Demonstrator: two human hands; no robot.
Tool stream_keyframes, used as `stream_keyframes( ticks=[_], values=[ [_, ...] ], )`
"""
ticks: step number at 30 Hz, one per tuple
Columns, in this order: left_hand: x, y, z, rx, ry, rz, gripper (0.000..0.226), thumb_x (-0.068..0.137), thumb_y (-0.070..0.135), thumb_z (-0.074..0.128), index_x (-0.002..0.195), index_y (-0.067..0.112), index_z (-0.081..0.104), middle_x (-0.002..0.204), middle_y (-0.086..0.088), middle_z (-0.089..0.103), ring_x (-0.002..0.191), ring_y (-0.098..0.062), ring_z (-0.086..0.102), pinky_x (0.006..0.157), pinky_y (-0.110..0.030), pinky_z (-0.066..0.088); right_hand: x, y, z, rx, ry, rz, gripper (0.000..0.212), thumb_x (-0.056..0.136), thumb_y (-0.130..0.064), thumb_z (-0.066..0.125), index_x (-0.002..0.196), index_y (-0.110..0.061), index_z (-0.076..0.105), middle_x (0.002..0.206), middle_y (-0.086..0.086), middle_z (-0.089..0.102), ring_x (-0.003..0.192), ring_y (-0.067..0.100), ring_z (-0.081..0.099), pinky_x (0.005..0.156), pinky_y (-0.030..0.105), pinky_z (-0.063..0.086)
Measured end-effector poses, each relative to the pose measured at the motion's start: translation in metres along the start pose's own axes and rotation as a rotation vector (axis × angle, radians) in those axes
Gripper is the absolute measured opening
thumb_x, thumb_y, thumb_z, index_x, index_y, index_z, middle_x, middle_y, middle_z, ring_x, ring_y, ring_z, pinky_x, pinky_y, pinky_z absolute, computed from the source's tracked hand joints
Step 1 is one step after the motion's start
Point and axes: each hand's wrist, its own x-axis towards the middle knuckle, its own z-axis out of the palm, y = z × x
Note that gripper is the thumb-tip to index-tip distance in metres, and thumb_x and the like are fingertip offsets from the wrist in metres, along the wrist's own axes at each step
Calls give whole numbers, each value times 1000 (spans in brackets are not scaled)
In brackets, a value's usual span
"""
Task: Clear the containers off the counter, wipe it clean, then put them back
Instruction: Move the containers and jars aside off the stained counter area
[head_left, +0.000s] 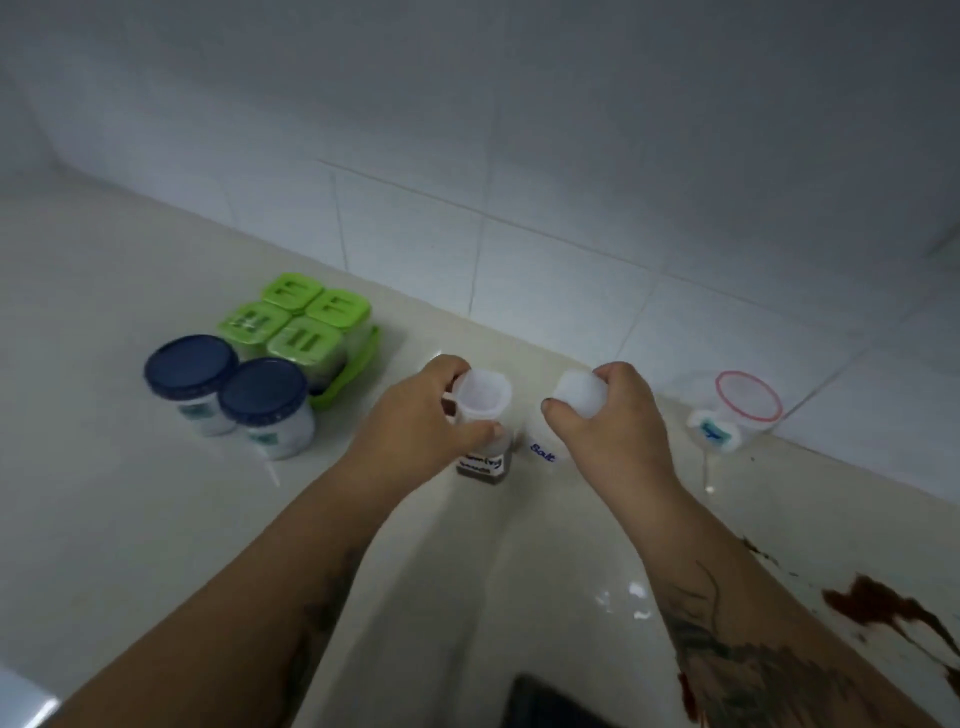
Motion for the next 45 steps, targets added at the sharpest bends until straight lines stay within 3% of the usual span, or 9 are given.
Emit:
stream_keyframes(
  ticks=[10, 14, 17, 30, 35, 40, 42, 45],
  values=[
    [-116, -101, -178, 170, 37, -222, 55, 64, 37, 85, 108, 37, 53, 105, 17, 63, 87, 2, 64, 74, -24, 53, -106, -119, 98, 51, -376, -76, 43, 73, -45, 75, 101, -29, 46, 95, -4, 60, 84, 20, 58, 73, 33, 50],
    [-113, -131, -211, 172, 14, -208, 56, 66, 32, 84, 109, 34, 49, 106, 15, 60, 87, 0, 61, 66, -9, 44, -115, -158, 146, 73, -390, -59, 47, 72, -46, 78, 100, -25, 46, 97, -1, 60, 83, 20, 57, 67, 30, 45],
    [-99, -151, -224, 140, 7, -194, 57, 66, 32, 85, 110, 35, 48, 105, 16, 59, 88, -1, 60, 65, -6, 40, -114, -178, 176, 63, -351, -37, 50, 72, -46, 79, 102, -24, 45, 100, 1, 60, 87, 22, 58, 70, 30, 44],
    [-52, -200, -244, 13, 17, -145, 56, 65, 26, 85, 112, 25, 55, 107, 7, 64, 96, -10, 63, 77, -24, 49, -107, -210, 242, -18, -266, 28, 53, 75, -38, 79, 111, -18, 45, 110, 3, 56, 93, 26, 57, 77, 37, 49],
    [-48, -205, -245, -46, 19, -146, 52, 67, 24, 82, 108, 32, 52, 103, 16, 62, 97, -6, 63, 77, -23, 50, -107, -212, 248, -41, -246, 16, 56, 77, -37, 78, 119, -17, 46, 119, 2, 48, 99, 25, 55, 78, 34, 46],
    [-56, -209, -240, -78, 31, -133, 67, 64, 35, 83, 121, 37, 48, 116, 22, 57, 111, -6, 57, 90, -31, 48, -107, -208, 251, -28, -290, 6, 66, 77, -27, 77, 132, -17, 42, 132, 5, 42, 110, 24, 51, 83, 32, 42],
    [-65, -205, -241, -125, 75, -164, 73, 62, 46, 76, 127, 39, 44, 126, 23, 50, 119, -5, 49, 96, -37, 47, -107, -204, 246, -3, -322, -1, 71, 76, -26, 77, 136, -18, 39, 136, 5, 40, 115, 23, 49, 88, 32, 42],
    [-82, -184, -239, -142, 279, -130, 69, 73, 39, 68, 136, 31, 43, 132, 20, 45, 121, 1, 44, 99, -39, 46, -104, -193, 228, 29, -384, -27, 79, 78, -23, 73, 145, -23, 32, 141, 2, 37, 118, 17, 48, 89, 26, 39]
  ],
)
